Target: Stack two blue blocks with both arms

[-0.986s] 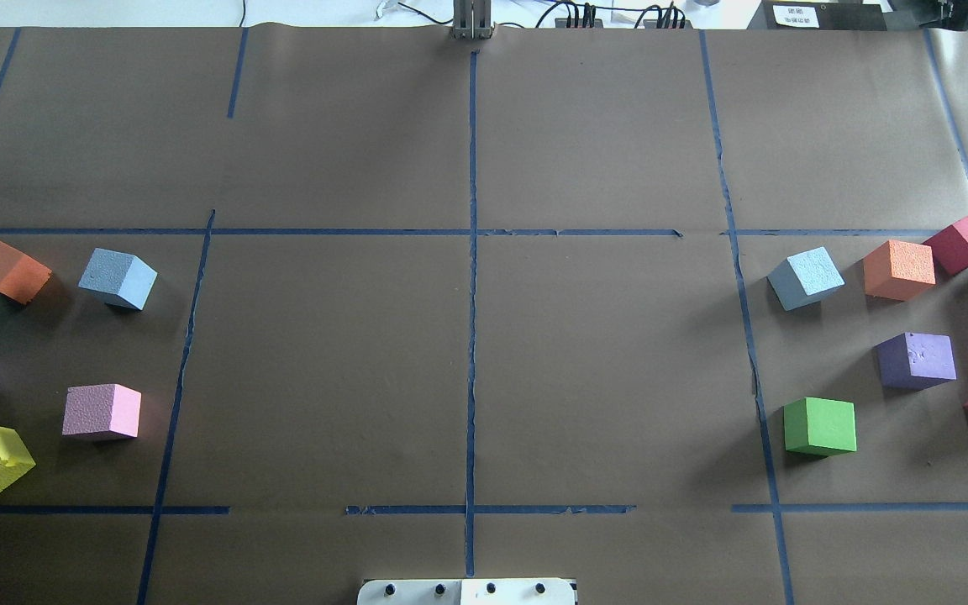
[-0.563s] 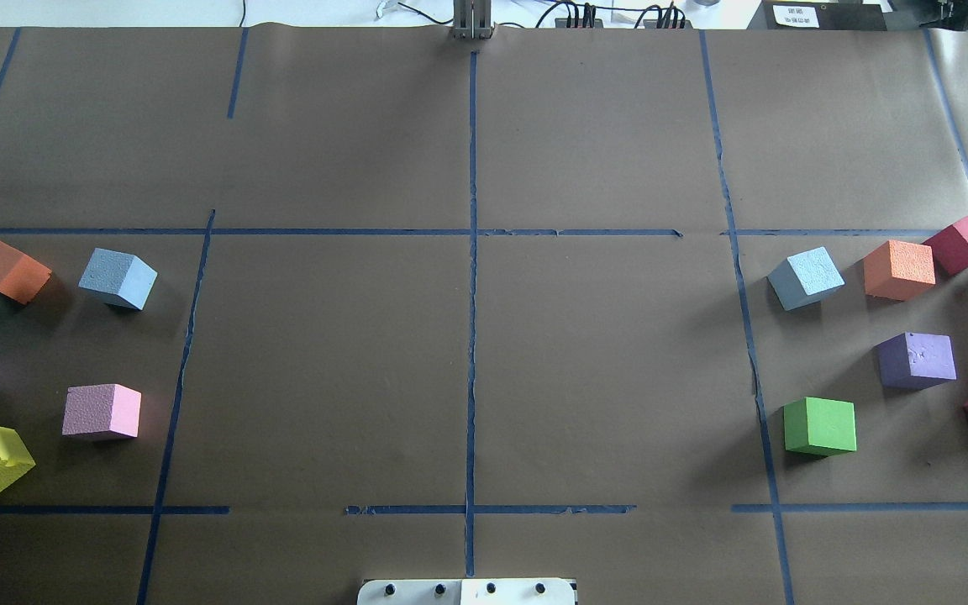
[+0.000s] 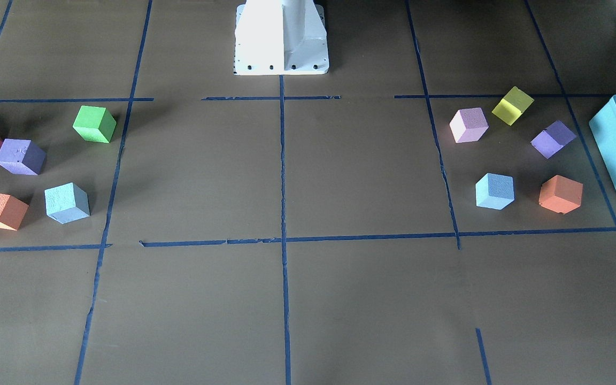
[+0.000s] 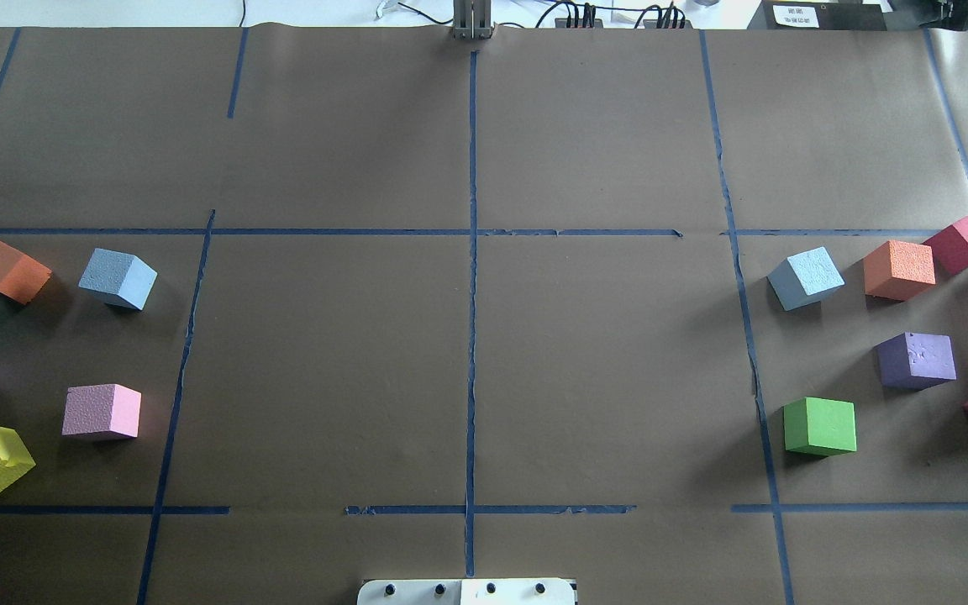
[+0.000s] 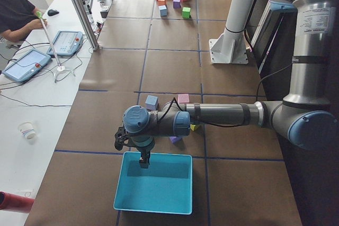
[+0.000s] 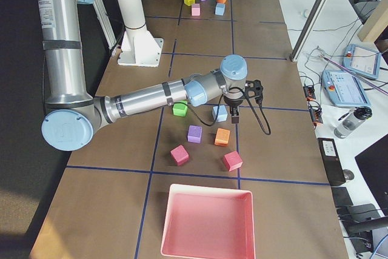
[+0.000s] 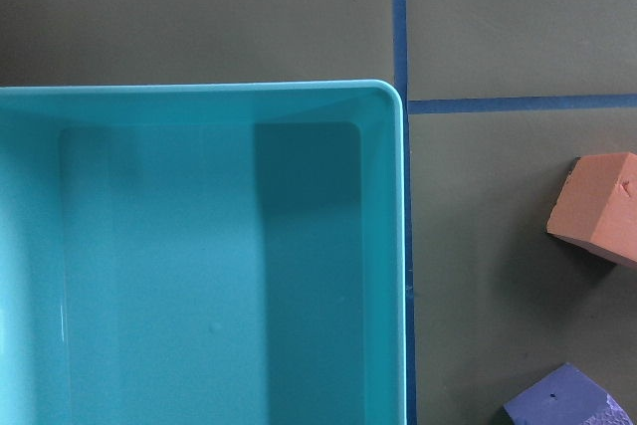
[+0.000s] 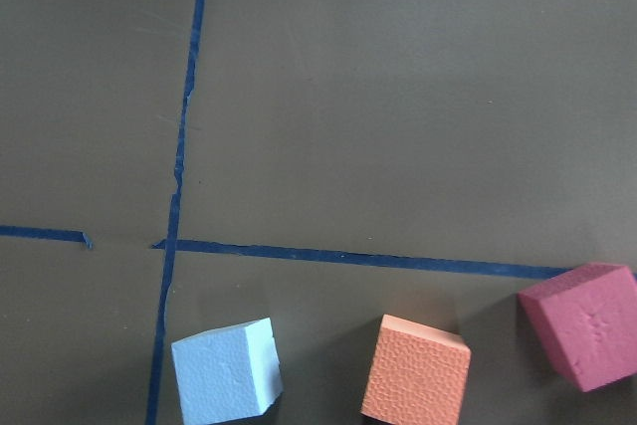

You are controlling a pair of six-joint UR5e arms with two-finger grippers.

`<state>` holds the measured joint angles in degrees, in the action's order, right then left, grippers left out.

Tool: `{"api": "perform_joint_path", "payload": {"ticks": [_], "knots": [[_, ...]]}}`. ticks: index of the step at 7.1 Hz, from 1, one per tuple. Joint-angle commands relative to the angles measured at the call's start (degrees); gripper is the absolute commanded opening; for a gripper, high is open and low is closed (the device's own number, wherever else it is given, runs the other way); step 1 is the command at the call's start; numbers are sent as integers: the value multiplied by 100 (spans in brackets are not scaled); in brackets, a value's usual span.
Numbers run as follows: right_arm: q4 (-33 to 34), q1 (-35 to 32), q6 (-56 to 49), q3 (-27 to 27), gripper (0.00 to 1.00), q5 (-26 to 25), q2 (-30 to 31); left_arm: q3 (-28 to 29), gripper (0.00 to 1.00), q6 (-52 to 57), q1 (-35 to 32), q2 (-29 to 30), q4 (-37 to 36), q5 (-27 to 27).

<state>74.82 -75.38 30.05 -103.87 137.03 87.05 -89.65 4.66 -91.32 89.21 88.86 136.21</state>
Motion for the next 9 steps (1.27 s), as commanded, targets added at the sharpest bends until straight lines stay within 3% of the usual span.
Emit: {"api": "perform_joint_path", "payload": {"ticks": [1,4,9], "knots": [[-1019,960,914,-11,100,-858,258,-8,100,0,0,0,0,-7],[-1083,1806,968,94,100,-1397,199,-17,100,0,0,0,0,-7],[-1083,2369,906,797,100,-1881,-258,-79,100,-18,0,8,0,-7]]}}
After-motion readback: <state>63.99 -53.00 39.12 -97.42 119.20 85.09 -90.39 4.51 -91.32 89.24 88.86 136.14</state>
